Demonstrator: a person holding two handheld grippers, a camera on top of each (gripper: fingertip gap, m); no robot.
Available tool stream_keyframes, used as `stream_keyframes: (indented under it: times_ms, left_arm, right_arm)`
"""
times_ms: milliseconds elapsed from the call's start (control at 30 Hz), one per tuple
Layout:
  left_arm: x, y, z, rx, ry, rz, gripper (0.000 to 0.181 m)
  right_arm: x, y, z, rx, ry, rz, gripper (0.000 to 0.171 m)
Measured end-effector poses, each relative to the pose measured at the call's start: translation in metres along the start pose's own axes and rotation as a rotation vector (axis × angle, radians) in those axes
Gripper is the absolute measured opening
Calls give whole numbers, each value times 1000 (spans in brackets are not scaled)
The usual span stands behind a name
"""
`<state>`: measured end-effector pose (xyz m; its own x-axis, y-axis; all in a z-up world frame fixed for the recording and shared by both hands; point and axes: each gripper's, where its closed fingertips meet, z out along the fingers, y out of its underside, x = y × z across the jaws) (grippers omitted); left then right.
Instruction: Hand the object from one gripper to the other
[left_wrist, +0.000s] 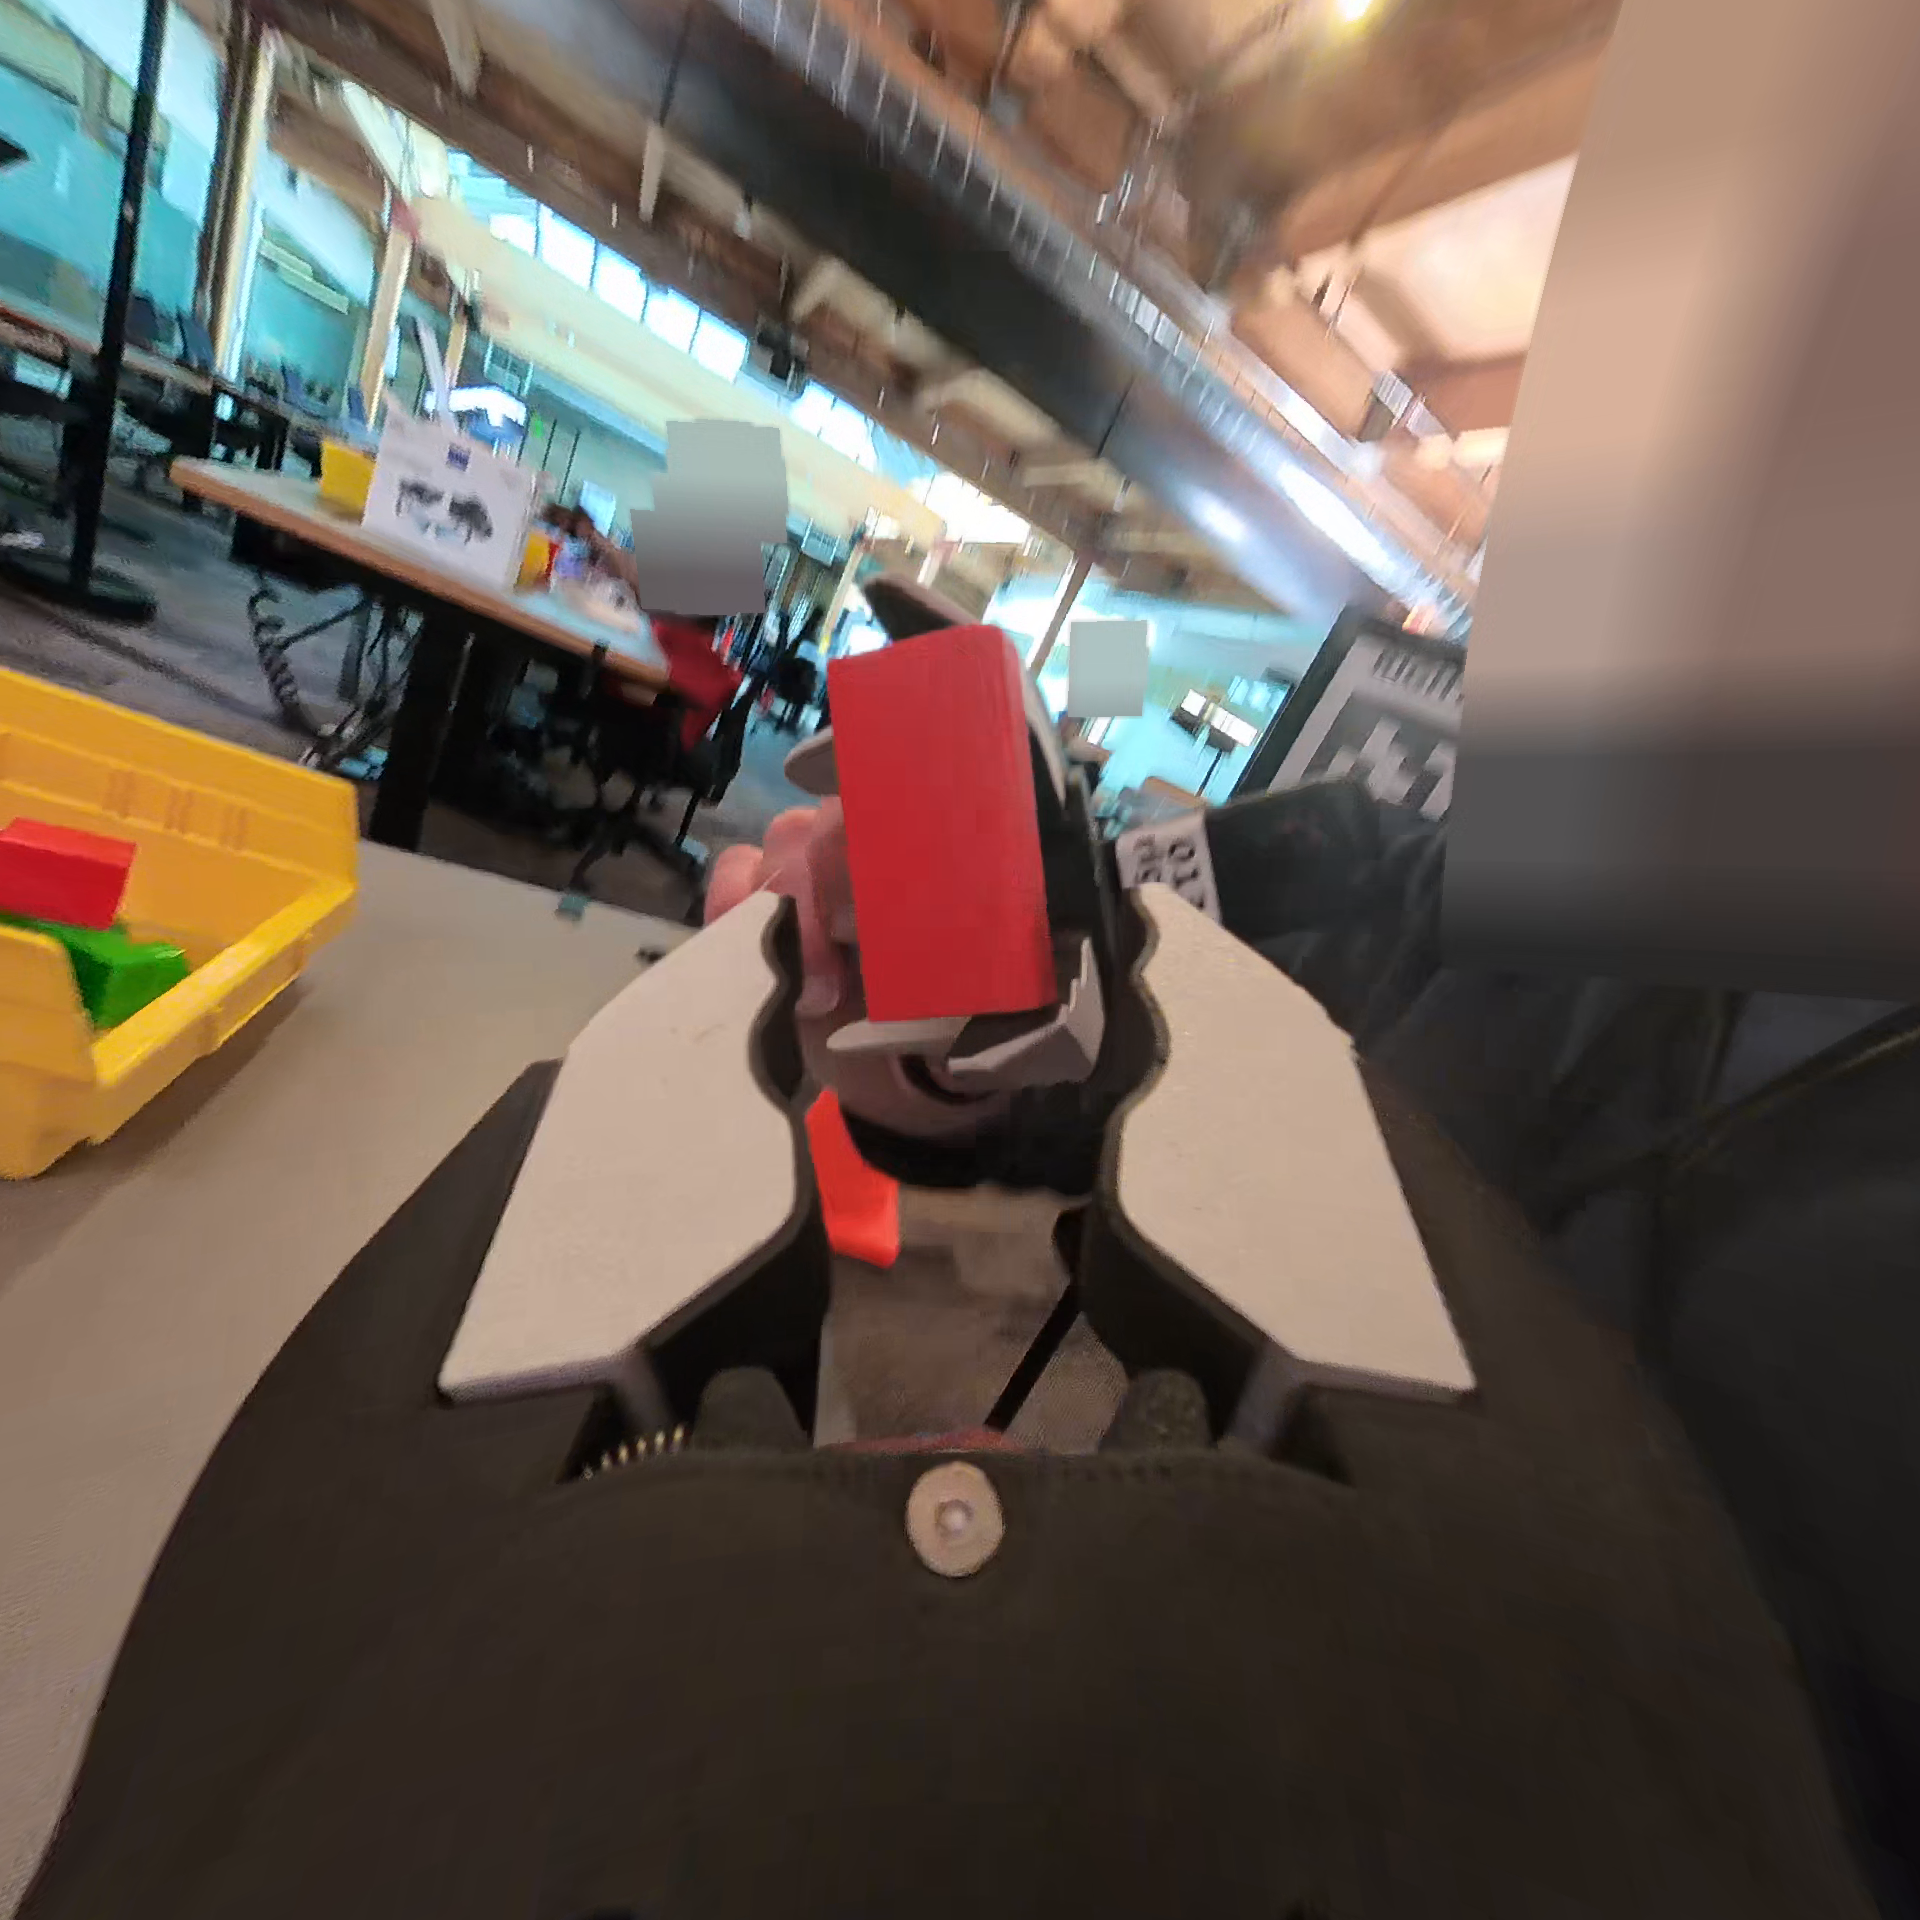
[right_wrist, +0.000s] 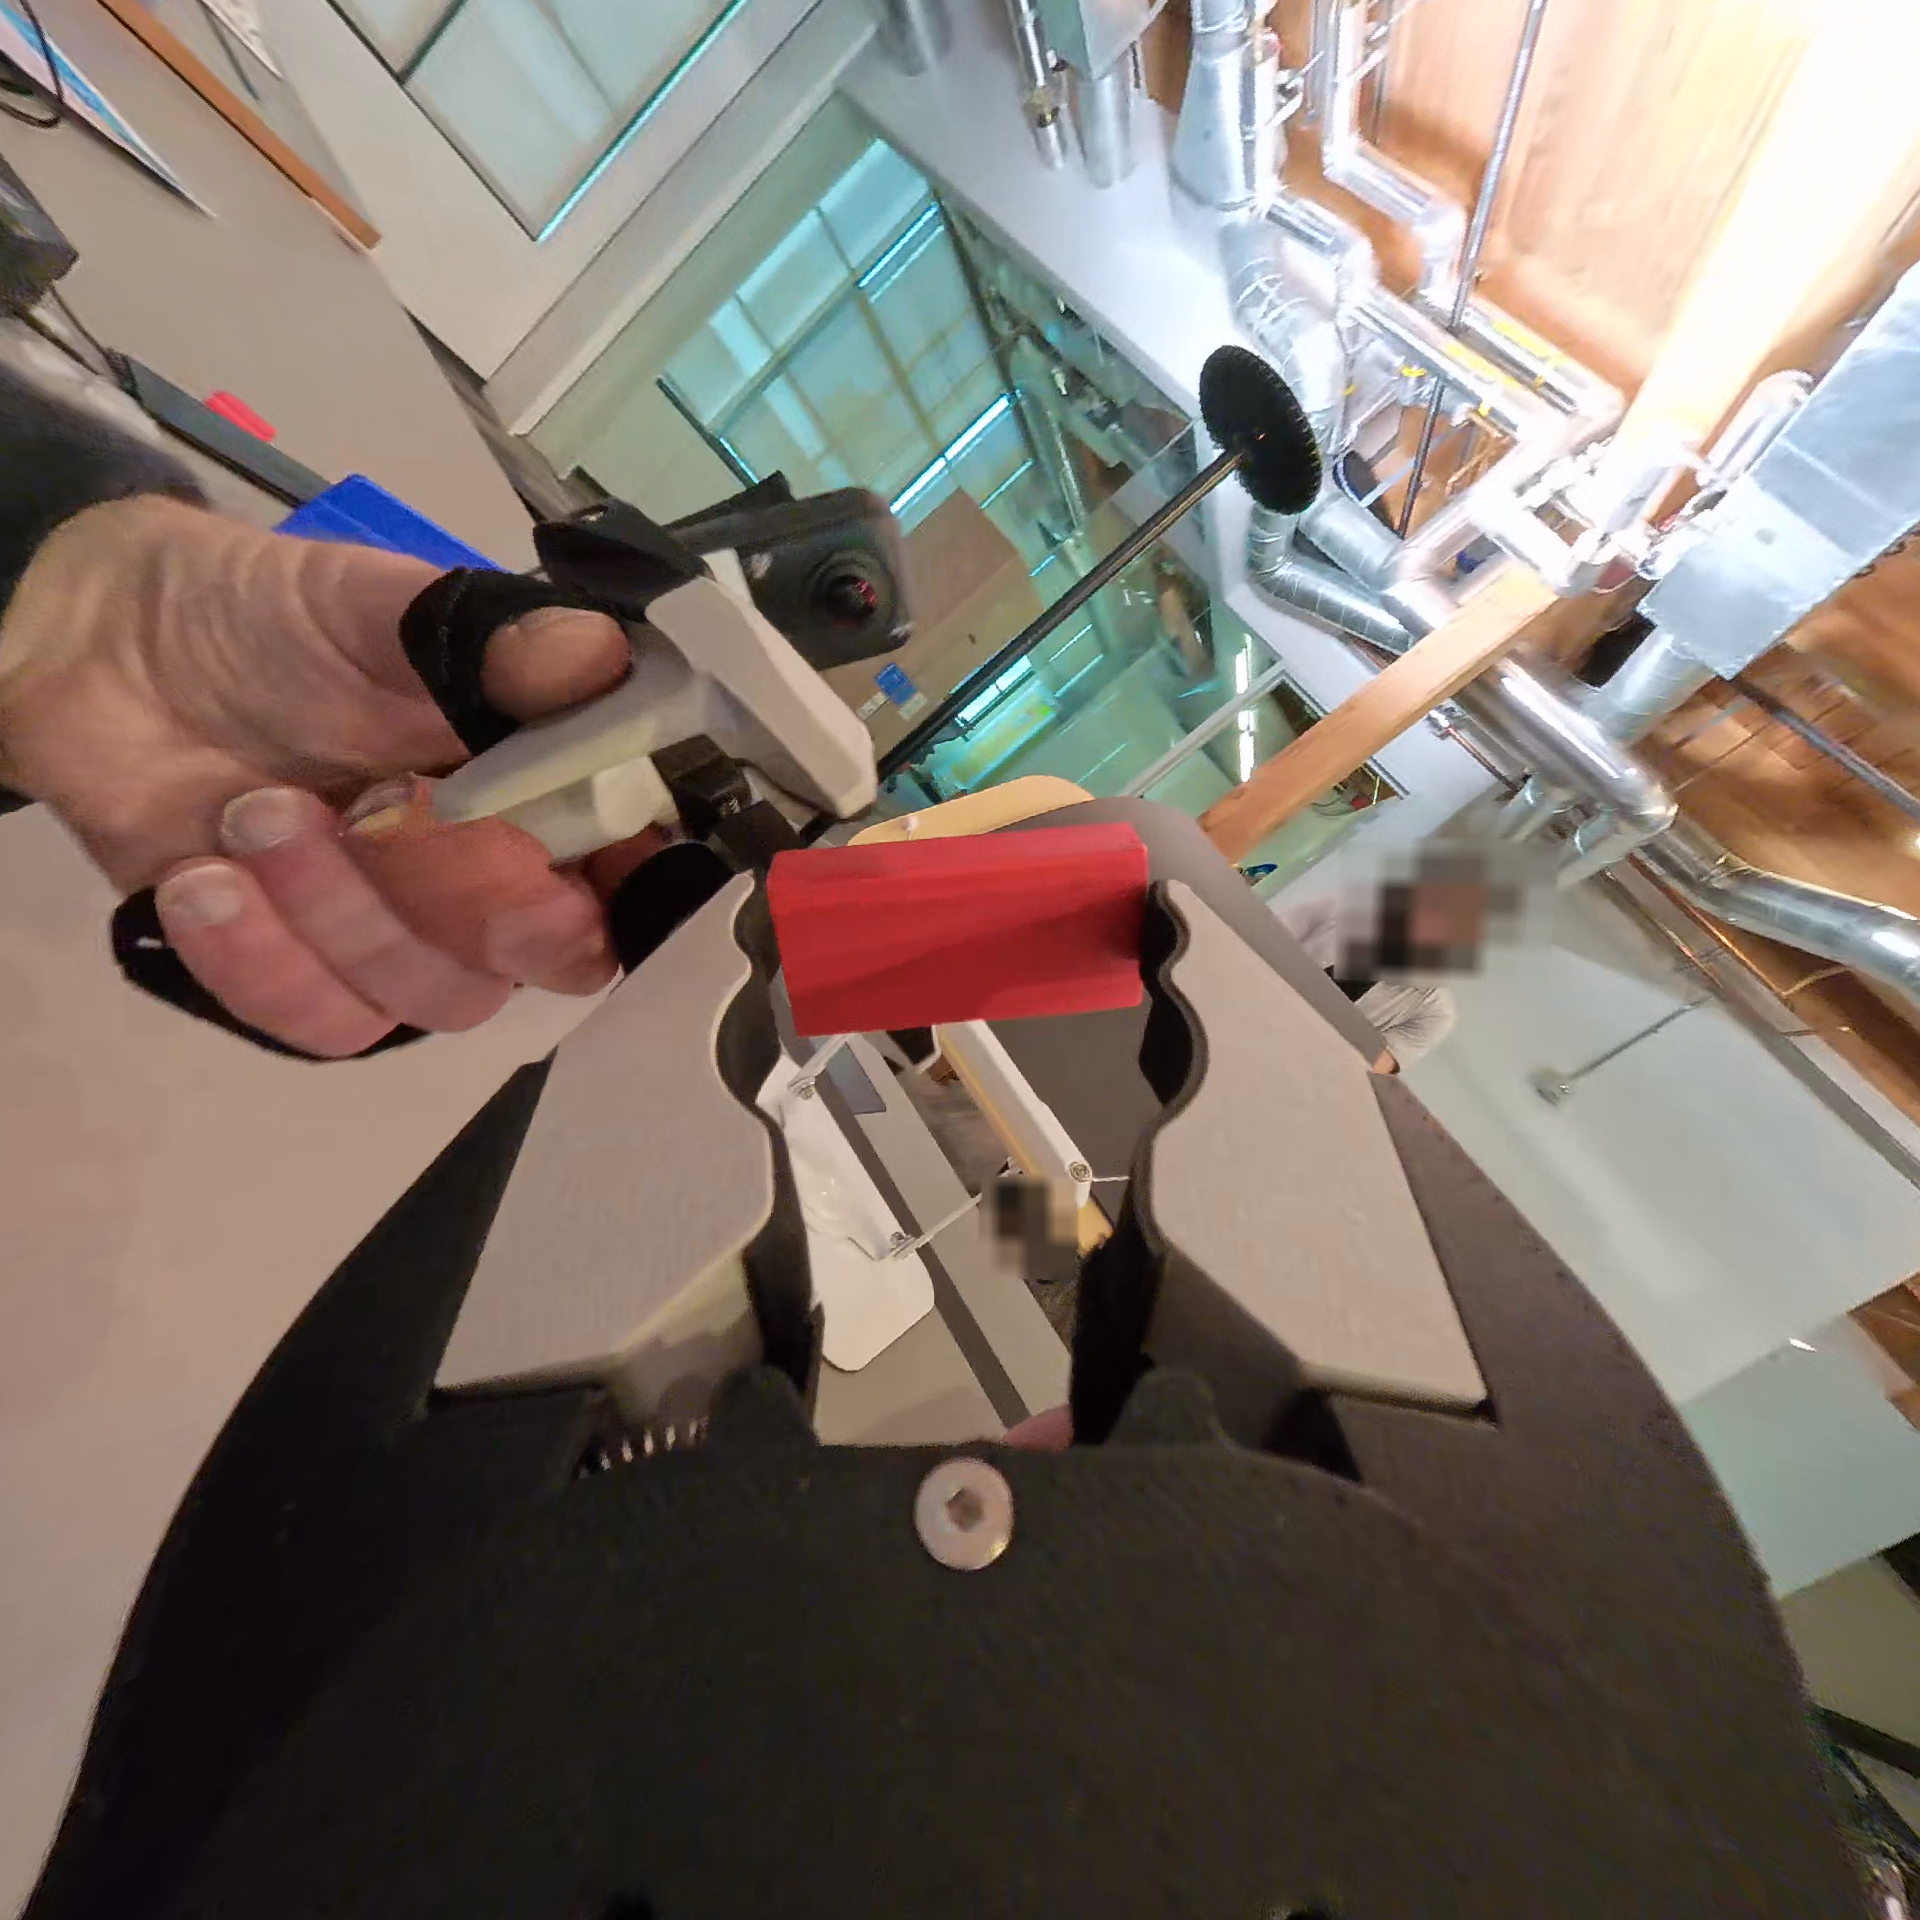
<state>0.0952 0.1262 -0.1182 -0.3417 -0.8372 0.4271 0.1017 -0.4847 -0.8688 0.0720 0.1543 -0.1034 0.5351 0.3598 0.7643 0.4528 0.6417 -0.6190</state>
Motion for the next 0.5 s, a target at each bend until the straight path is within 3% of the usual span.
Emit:
stream_keyframes:
  times_ms: [100,233,367,500]
  left_arm:
    - [1,-5,1,102,25,-50,47]
    - [4,0,5,98,32,-33,37]
    - [4,3,6,54,5,11,36]
    - [4,1,-1,-49,-57,117,36]
  right_arm:
    - [-3,-2,1,2,12,-12,68]
    - [-7,-5,1,12,25,-41,68]
    - [-8,-5,-1,8,11,-52,68]
    - [-16,-13,-11,58,-116,4,72]
